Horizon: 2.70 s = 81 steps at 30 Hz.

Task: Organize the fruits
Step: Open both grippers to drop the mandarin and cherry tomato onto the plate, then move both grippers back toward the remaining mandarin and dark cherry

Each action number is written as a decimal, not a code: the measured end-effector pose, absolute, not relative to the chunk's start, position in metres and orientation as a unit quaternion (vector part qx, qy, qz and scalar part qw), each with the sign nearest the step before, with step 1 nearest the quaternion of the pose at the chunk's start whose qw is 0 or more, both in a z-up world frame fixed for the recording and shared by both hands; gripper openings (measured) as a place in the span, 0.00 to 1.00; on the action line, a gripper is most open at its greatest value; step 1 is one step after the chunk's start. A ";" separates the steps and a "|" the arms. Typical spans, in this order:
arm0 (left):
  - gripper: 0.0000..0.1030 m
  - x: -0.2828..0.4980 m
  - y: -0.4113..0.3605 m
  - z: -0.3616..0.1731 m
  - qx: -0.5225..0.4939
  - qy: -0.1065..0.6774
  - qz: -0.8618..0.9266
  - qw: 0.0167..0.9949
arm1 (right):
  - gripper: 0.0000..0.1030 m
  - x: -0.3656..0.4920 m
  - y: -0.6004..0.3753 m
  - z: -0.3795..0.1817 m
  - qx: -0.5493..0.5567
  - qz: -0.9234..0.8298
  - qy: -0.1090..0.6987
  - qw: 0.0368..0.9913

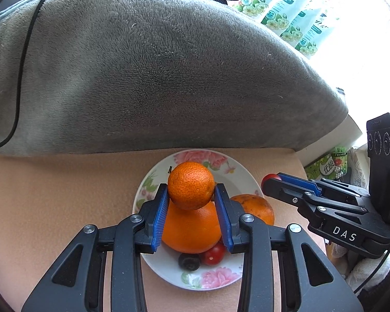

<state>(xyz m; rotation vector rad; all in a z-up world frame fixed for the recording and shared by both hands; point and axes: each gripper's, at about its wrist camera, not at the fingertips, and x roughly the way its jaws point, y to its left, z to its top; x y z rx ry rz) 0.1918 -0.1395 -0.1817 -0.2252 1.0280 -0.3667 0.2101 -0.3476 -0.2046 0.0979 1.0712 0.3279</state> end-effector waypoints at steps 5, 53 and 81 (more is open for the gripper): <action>0.45 0.191 -0.142 -0.179 -0.105 0.484 -0.177 0.851 | 0.25 0.210 -0.350 -0.204 0.049 0.151 0.508 0.847; 0.66 0.140 -0.090 -0.159 -0.101 0.482 -0.151 0.857 | 0.77 0.148 -0.337 -0.187 0.088 0.109 0.503 0.853; 0.66 0.089 0.015 -0.205 -0.114 0.518 -0.076 0.844 | 0.79 0.088 -0.271 -0.210 -0.014 0.152 0.495 0.855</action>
